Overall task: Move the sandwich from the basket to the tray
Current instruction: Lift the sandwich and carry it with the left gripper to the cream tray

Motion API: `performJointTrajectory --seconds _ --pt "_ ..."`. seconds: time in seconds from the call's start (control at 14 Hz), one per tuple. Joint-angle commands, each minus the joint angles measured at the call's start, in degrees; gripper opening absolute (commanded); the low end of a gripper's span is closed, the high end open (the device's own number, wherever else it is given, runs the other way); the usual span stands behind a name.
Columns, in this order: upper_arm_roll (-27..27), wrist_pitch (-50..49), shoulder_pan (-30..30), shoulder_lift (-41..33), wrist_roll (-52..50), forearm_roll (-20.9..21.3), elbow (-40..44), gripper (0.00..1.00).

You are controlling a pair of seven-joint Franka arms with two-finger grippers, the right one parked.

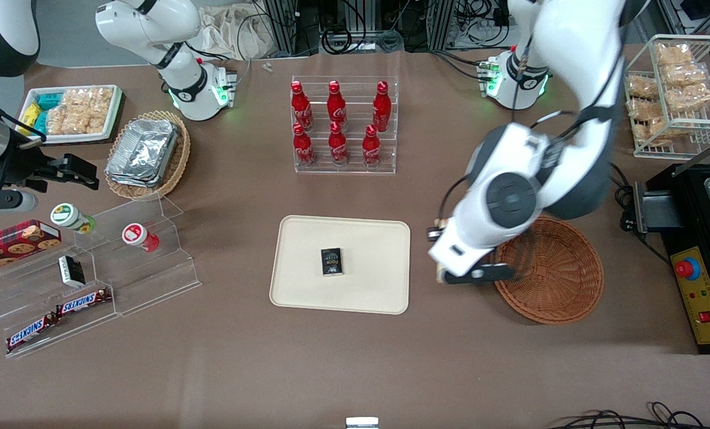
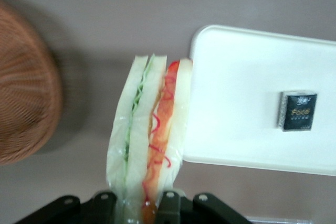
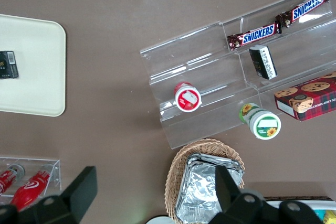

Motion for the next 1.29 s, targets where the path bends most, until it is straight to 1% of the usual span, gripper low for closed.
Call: performJointTrajectory --seconds 0.0,0.14,0.29,0.64,0.71,0.86,0.93,1.07,1.21 --pt "0.59 5.22 -2.67 8.33 -0.50 0.86 4.76 0.00" --pt "0.68 9.71 -3.99 12.12 -1.81 1.12 4.50 0.00" --pt "0.68 12.71 -4.17 14.42 -2.34 1.21 4.50 0.00" --pt "0.68 13.86 -6.10 15.48 -2.52 1.21 4.50 0.00" --pt "0.68 15.43 -6.11 15.74 -2.35 1.04 4.41 0.06" --pt "0.68 17.54 -6.11 16.09 -2.08 1.48 3.01 0.98" --pt "0.68 19.21 -6.11 15.92 -2.08 1.56 2.13 1.00" --pt "0.68 19.49 -6.19 15.13 -2.25 1.91 1.86 1.00" --pt "1.03 18.96 -6.98 12.42 -2.34 1.83 0.38 1.00"
